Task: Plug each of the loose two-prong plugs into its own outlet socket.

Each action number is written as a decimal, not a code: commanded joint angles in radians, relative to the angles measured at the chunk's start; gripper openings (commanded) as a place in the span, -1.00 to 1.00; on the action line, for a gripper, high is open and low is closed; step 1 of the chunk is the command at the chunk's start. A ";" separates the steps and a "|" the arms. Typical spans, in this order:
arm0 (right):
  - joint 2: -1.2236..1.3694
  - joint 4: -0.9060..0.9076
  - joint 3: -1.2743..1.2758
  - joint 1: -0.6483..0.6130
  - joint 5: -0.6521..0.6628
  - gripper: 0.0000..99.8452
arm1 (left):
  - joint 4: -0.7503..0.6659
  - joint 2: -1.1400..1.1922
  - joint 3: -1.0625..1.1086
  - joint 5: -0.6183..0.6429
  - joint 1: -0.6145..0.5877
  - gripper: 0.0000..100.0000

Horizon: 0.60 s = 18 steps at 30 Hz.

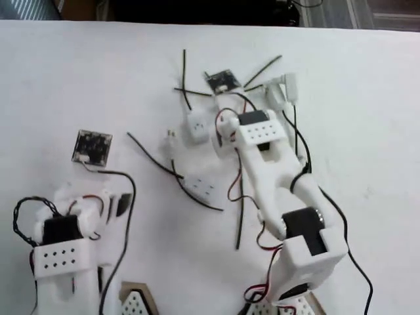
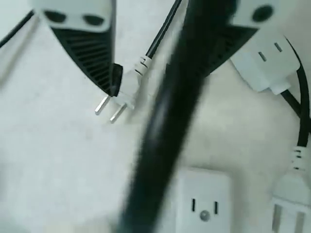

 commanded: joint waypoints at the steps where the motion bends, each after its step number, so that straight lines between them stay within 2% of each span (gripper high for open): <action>1: -0.002 -0.059 -0.043 -0.036 0.081 -0.86 | -0.051 -0.018 0.026 0.003 -0.007 -0.42; 3: 0.001 -0.124 -0.037 -0.048 0.103 -0.96 | -0.055 -0.018 0.034 0.002 -0.007 -0.42; 9: 0.117 -0.173 -0.044 -0.036 0.118 -0.96 | -0.054 -0.018 0.038 0.002 -0.012 -0.42; 18: 0.217 -0.143 -0.100 0.194 0.118 -0.96 | -0.052 -0.018 0.038 0.002 -0.012 -0.42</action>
